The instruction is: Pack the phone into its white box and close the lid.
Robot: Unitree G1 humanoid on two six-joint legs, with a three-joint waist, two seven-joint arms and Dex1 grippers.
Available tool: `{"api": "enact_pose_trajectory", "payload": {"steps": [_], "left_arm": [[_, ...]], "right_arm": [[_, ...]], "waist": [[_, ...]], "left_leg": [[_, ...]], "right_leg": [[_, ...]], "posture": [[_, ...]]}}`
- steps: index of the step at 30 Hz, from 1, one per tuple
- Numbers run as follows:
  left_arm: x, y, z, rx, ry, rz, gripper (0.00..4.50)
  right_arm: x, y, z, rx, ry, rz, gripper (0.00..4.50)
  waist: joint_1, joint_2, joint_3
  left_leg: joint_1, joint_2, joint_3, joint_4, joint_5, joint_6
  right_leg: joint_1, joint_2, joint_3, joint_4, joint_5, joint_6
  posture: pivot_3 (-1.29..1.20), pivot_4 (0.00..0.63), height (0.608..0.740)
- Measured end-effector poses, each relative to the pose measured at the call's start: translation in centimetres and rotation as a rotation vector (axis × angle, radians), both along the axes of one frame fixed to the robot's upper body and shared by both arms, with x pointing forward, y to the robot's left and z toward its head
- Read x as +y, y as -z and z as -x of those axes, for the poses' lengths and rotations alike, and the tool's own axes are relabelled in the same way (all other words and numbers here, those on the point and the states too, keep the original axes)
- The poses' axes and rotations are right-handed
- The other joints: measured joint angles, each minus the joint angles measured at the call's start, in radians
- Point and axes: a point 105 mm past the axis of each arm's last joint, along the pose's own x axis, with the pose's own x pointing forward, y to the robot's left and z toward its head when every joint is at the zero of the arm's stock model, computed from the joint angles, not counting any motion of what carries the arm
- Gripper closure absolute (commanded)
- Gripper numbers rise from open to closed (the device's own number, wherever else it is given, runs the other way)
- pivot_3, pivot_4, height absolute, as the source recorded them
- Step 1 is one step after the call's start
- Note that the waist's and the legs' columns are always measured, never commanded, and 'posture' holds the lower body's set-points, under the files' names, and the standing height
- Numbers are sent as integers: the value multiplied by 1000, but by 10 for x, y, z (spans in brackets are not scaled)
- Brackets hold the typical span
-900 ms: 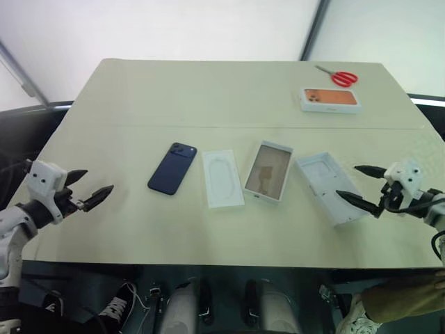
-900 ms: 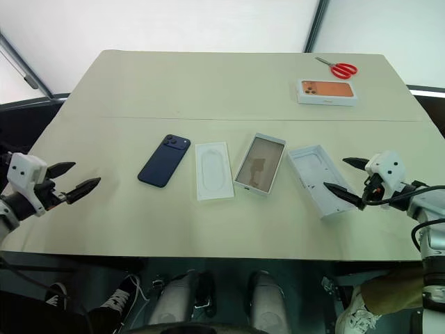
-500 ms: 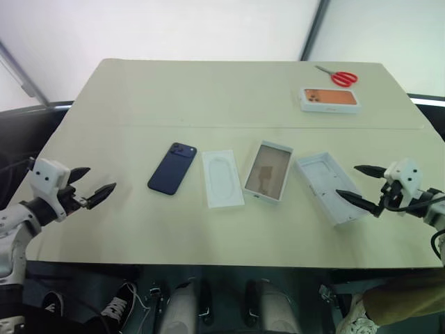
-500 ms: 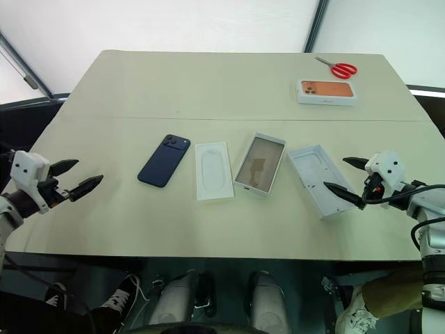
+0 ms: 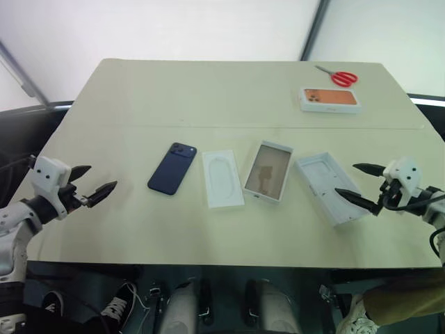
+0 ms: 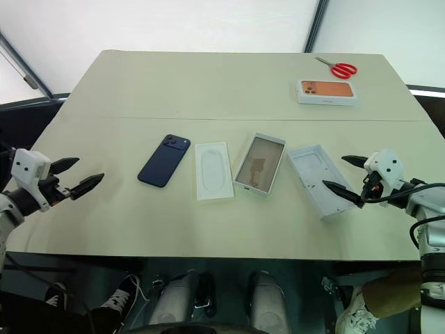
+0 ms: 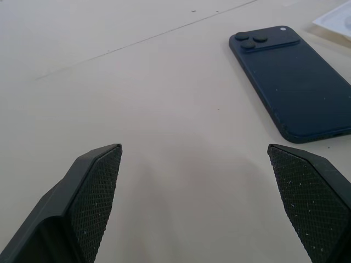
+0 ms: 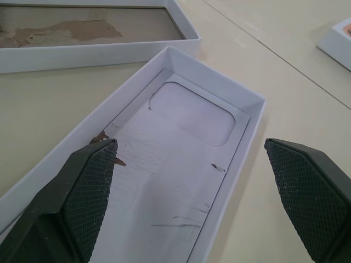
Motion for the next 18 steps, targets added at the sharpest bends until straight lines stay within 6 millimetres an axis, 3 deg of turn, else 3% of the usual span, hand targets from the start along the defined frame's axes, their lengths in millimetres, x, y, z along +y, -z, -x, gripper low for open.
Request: {"api": "enact_pose_trajectory", "payload": {"steps": [13, 18], "left_arm": [[-1, 2, -3, 13, -29, 31, 29], [-25, 0, -3, 76, 6, 92, 29]], "right_arm": [[7, -2, -4, -2, -33, 6, 0], [24, -12, -2, 10, -135, 12, 0]], "waist": [[-1, 0, 0], [2, 0, 0]], "left_leg": [[0, 0, 0, 0, 0, 0], [0, 0, 0, 0, 0, 0]], "right_leg": [[0, 0, 0, 0, 0, 0], [3, 0, 0, 0, 0, 1]], "posture": [[0, 150, 738], [0, 150, 738]]}}
